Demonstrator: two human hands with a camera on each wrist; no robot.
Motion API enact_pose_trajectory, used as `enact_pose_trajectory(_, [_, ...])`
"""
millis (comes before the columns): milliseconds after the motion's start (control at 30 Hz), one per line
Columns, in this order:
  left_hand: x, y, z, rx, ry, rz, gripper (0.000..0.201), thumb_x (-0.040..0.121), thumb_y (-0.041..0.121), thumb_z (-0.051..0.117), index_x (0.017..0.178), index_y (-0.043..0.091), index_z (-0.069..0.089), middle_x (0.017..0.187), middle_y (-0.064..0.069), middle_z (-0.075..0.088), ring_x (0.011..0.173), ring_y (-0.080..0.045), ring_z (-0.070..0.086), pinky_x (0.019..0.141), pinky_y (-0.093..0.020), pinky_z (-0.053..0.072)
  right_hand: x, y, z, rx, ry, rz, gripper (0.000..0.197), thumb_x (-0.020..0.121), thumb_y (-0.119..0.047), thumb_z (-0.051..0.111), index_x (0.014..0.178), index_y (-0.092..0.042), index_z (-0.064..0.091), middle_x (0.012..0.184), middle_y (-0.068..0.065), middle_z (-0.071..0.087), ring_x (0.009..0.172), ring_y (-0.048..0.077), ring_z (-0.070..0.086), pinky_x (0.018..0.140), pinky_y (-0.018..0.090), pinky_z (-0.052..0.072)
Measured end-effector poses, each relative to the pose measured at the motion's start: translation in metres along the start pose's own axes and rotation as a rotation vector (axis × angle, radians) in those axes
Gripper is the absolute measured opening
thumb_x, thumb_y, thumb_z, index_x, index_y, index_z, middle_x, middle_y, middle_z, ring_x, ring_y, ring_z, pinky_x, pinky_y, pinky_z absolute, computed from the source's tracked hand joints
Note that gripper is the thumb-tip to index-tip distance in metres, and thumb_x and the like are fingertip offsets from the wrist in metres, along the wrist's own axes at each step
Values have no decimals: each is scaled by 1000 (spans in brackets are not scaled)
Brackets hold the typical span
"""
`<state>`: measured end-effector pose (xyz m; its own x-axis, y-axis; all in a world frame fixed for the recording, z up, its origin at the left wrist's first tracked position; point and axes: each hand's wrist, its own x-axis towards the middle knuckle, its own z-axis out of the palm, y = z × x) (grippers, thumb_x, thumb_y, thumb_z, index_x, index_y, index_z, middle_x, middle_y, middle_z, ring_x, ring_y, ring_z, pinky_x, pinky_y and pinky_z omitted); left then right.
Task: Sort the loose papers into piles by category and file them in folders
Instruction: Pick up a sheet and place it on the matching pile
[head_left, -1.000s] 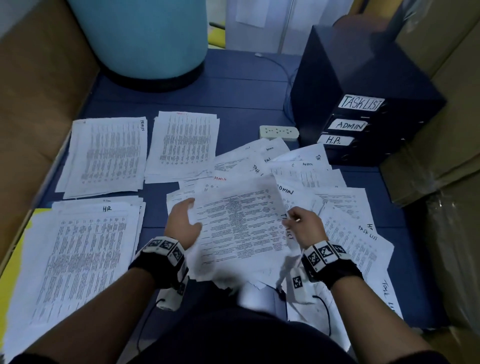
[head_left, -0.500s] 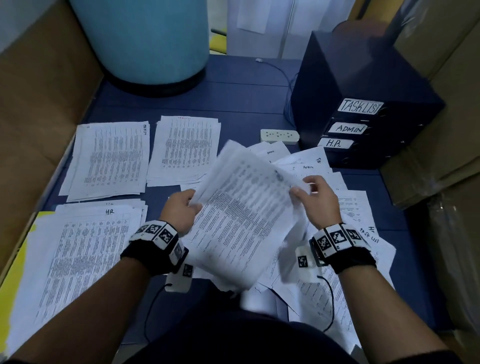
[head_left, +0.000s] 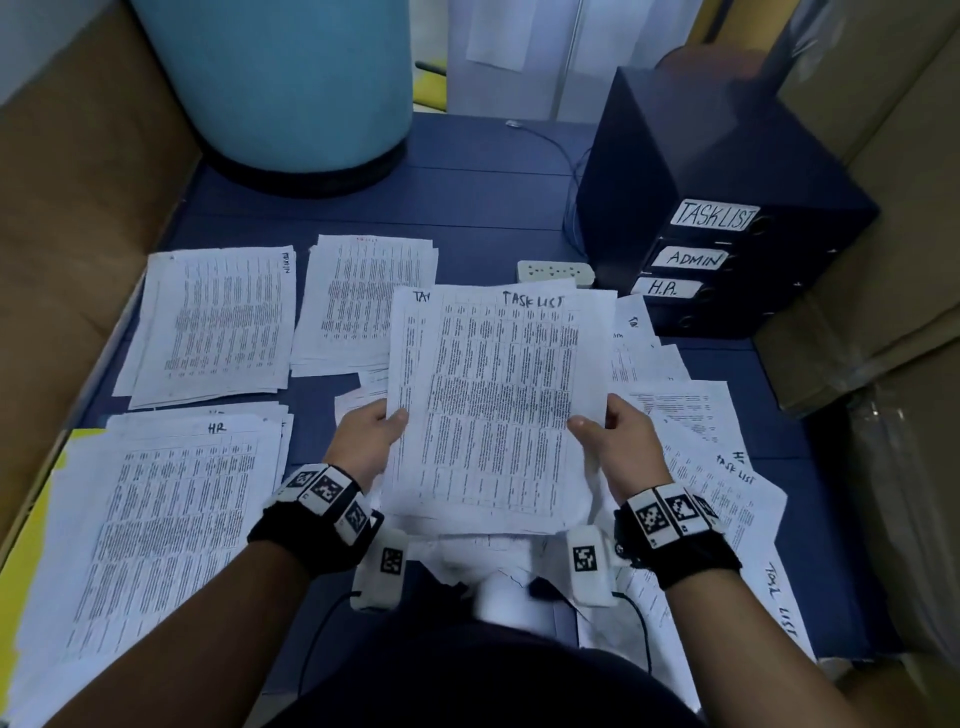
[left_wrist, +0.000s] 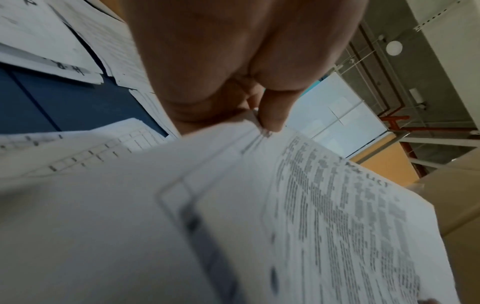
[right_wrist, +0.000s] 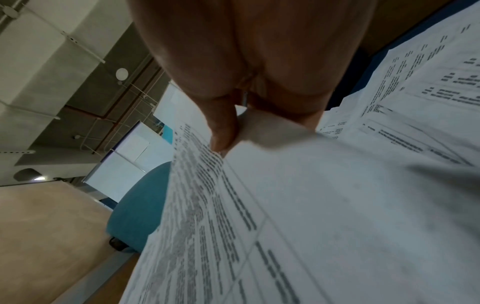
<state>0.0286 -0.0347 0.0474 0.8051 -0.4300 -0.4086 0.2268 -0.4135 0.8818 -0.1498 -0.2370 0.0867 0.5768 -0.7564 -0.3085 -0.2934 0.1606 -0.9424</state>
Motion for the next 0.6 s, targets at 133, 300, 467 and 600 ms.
enact_pose_trajectory(133, [-2,5,-1,-15,-19,-4,22,99,12,47,93,21,66,40,14,44,41,-9,34,41,-17,29,3,1,-4,-3,6,8,20,90,5,60,109,5,66,92,13,71,83,23,66,65,21,54])
enact_pose_trajectory(300, [0,3,0,3,69,41,21,97,9,48,96,17,67,47,11,46,40,-11,28,45,-21,23,13,8,-14,9,128,-15,7,92,-5,58,93,-4,65,79,5,66,68,13,62,72,26,52])
enact_pose_trajectory(467, [1,4,-4,-12,134,50,20,97,11,50,106,19,67,79,-2,65,55,-16,49,59,-25,38,22,13,-41,102,337,33,14,97,-11,52,102,-15,64,65,3,55,40,10,47,45,24,38])
enact_pose_trajectory(600, [3,2,-4,-28,132,34,22,97,12,49,110,14,67,85,-8,68,47,-10,36,53,-24,30,22,15,-49,155,364,47,15,99,-8,49,103,-14,63,61,6,53,31,14,37,36,19,32])
